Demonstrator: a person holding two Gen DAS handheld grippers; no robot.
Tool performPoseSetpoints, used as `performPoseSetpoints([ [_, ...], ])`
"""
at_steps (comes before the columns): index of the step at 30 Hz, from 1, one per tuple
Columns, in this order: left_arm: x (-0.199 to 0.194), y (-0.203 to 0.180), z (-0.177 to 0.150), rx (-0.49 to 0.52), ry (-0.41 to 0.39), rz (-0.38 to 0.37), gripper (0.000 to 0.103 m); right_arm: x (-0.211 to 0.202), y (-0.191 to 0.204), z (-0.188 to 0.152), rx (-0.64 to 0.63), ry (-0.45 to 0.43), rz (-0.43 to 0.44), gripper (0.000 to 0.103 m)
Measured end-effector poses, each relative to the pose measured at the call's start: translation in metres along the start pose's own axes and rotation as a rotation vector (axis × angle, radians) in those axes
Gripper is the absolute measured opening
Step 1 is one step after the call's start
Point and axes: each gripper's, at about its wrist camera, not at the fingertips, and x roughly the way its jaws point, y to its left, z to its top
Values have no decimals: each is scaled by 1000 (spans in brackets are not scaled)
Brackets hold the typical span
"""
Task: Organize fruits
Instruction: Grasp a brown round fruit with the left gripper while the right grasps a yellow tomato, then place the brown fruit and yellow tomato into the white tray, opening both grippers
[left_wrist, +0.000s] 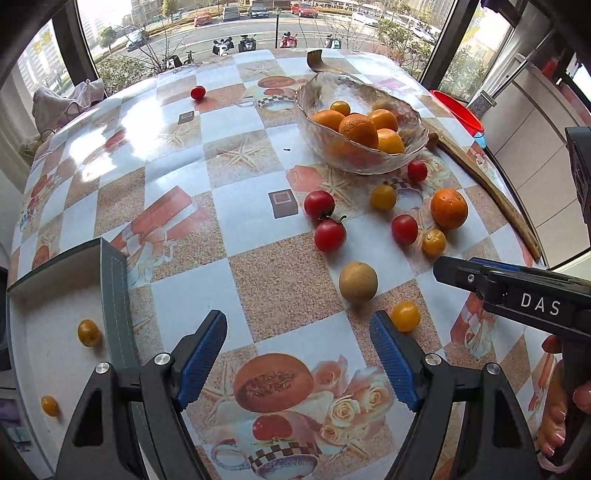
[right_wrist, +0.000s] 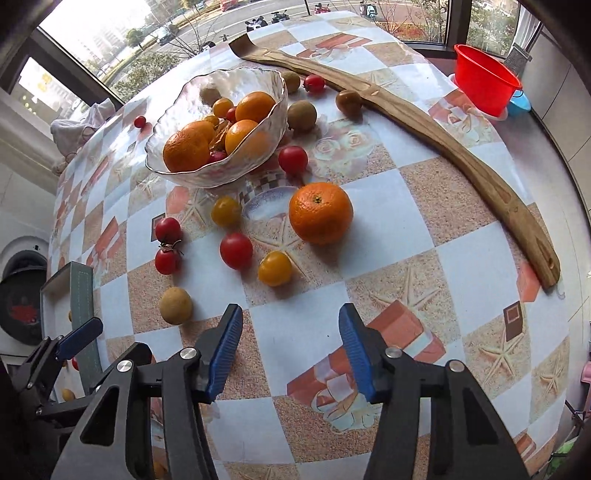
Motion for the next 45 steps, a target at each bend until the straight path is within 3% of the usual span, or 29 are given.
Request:
performPoseSetpoints([
  [9, 22, -15, 15, 47, 4, -9, 81, 12, 2, 17, -46, 21, 43, 42],
  [15, 34, -20, 19, 52, 18, -4, 78, 15, 3, 20, -67, 32, 48, 23],
  [18, 35, -24, 19, 72, 10, 21, 68, 15, 5, 19, -63, 29, 47, 23],
  [21, 33, -26, 21, 86, -3, 28, 45, 15, 3, 20, -44, 32, 58, 22],
  [22, 31, -24, 22, 81, -6, 16, 30, 15, 2, 20, -39, 33, 61, 22],
  [23, 30, -22, 23, 73, -4, -1, 28, 14, 1, 20, -35, 33, 62, 22],
  [30, 13, -6, 15, -10, -19, -78, 28, 2, 1, 14, -32, 20, 77, 22],
  [45, -54, 49, -34, -111, -82, -38, 28, -13, 59, -15, -124, 42, 132, 22],
])
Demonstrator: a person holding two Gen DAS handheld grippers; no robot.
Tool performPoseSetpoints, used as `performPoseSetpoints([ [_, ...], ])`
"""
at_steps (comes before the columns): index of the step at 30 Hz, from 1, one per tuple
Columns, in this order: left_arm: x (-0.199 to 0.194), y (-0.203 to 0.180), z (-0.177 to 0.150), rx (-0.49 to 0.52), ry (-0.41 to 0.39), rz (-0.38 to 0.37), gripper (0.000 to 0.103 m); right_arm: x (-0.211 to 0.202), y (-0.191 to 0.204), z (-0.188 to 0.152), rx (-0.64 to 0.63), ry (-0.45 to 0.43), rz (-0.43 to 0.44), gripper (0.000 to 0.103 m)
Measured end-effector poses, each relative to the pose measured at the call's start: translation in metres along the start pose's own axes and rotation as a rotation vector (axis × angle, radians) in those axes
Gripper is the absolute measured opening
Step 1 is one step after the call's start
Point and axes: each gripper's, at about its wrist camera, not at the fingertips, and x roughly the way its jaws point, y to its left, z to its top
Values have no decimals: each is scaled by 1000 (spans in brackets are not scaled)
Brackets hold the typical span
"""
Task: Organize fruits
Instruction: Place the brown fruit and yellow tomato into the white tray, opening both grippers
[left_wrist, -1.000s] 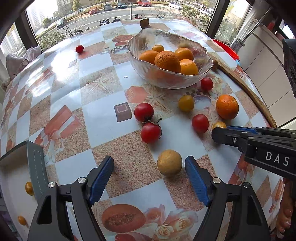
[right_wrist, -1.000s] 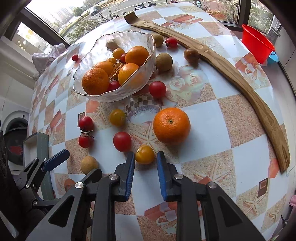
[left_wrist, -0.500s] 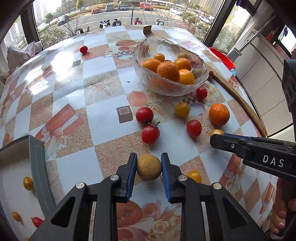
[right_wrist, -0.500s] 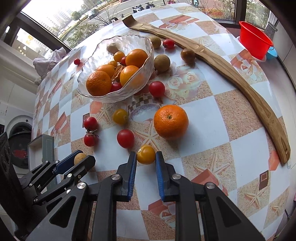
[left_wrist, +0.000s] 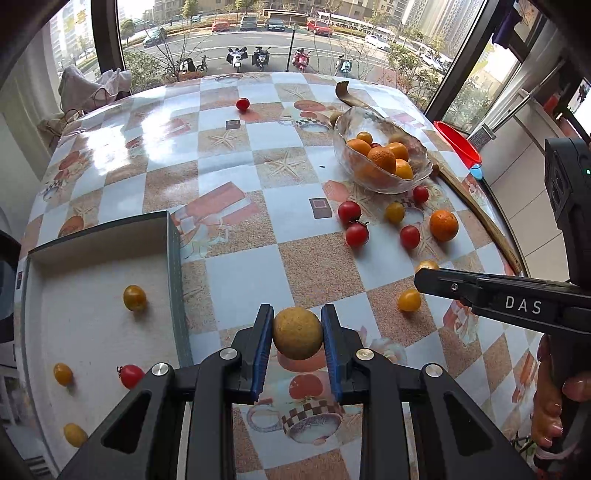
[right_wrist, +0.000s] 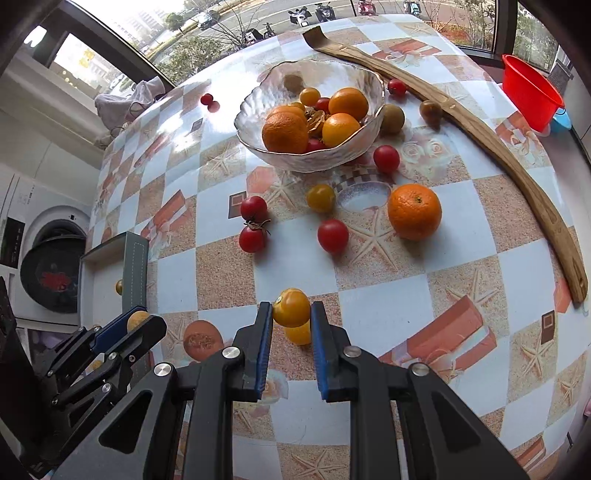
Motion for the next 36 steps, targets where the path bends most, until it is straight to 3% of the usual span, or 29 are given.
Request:
performPoseSetpoints([
  [21, -52, 142, -100, -249, 28, 153, 28, 48, 178, -30, -278, 110, 102, 23],
  [36, -57, 195, -147, -362, 70, 215, 28, 98, 248, -73, -404, 224, 97, 23],
])
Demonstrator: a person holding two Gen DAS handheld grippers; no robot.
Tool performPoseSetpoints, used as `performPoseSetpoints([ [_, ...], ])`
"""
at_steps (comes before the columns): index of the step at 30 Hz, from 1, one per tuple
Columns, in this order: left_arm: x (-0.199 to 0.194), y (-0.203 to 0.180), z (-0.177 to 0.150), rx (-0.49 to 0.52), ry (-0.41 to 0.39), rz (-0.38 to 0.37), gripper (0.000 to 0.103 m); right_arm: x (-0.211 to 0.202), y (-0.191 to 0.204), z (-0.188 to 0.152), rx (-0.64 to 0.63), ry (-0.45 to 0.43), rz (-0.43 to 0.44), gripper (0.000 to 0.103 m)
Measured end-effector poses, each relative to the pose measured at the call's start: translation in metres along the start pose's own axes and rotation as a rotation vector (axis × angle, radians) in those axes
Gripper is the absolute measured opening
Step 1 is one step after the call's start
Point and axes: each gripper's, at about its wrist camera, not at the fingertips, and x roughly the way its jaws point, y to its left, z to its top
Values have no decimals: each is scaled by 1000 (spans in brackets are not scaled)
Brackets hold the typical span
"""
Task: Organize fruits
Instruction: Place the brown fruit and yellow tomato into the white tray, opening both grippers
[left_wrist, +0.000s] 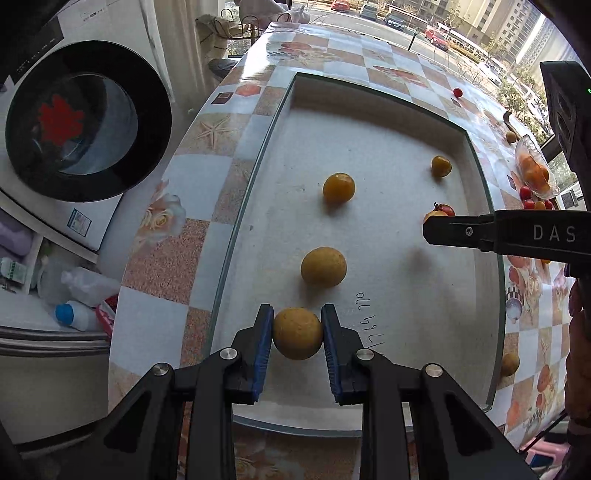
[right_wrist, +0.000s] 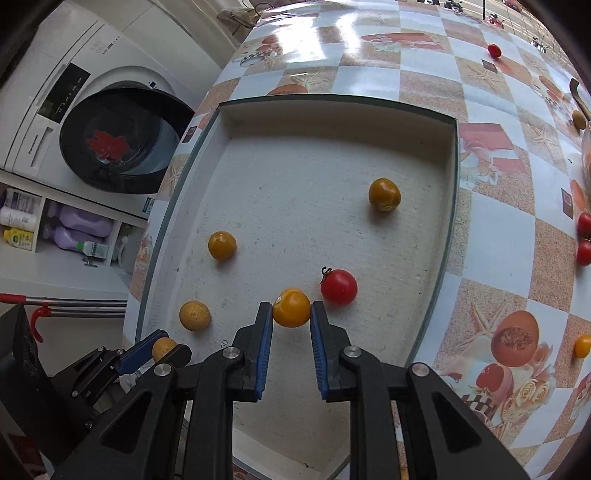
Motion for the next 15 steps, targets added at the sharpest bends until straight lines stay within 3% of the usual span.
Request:
performPoseSetpoints([
  [15, 12, -3, -2, 18, 33, 39, 29, 21, 20, 8, -71, 27, -60, 23],
])
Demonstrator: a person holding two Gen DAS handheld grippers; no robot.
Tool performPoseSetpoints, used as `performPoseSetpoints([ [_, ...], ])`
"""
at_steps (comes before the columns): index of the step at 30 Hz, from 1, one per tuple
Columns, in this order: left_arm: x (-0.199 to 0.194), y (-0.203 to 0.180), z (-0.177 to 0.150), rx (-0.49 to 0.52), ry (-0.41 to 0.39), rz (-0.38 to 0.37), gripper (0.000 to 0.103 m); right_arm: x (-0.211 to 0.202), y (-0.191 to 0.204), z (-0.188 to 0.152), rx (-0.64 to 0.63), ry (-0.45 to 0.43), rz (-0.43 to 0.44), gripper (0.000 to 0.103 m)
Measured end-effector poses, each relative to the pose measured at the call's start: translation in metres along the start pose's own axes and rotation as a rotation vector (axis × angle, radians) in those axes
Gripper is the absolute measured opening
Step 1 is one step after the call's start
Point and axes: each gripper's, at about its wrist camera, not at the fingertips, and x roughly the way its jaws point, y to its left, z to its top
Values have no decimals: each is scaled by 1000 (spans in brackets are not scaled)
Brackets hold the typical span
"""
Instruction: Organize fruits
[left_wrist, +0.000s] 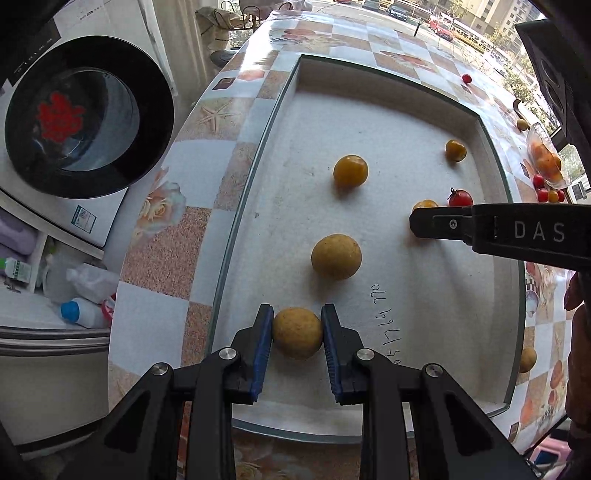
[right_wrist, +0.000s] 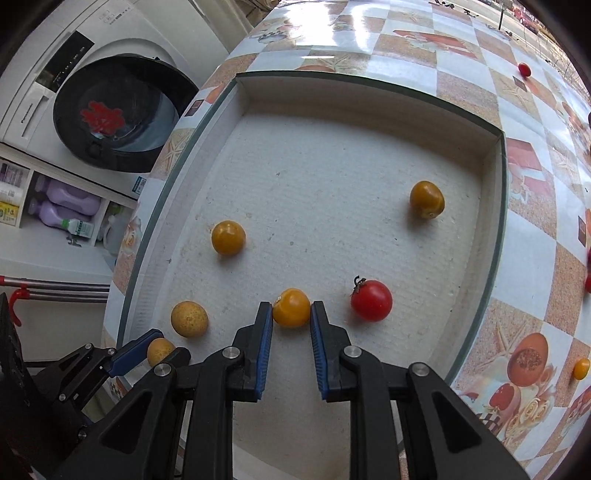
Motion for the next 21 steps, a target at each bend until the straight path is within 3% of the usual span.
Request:
performPoseSetpoints([
  [1, 0, -1, 0, 2, 1, -1, 39, 0, 0, 0, 2, 2, 3, 23],
  [2, 0, -2, 0, 2, 0, 0, 63, 0, -1, 1, 5, 4, 6, 23],
  [4, -4, -6, -1, 10, -24, 13, 74, 0, -2, 1, 13, 9, 19, 25],
  [7, -5, -12, -2, 44, -26, 39, 74, -5, -6, 1, 16, -5, 25, 29],
  [9, -5, -12, -2, 43, -20, 38, 74, -11, -8, 0, 26, -19, 36, 38],
  [11, -6, -11, -1, 41, -19, 43, 74, -18, -9, -1, 32, -37, 46, 53],
  [13, -8, -12, 0, 41, -18, 44, 74, -25, -10, -2, 36, -53, 53, 60],
  [16, -11, -17, 2, 56, -17, 44, 74, -37, -17, -4, 65, -85, 73, 78],
  [21, -17, -37, 8, 107, -26, 45, 74, -60, -44, -14, 144, -135, 63, 82],
])
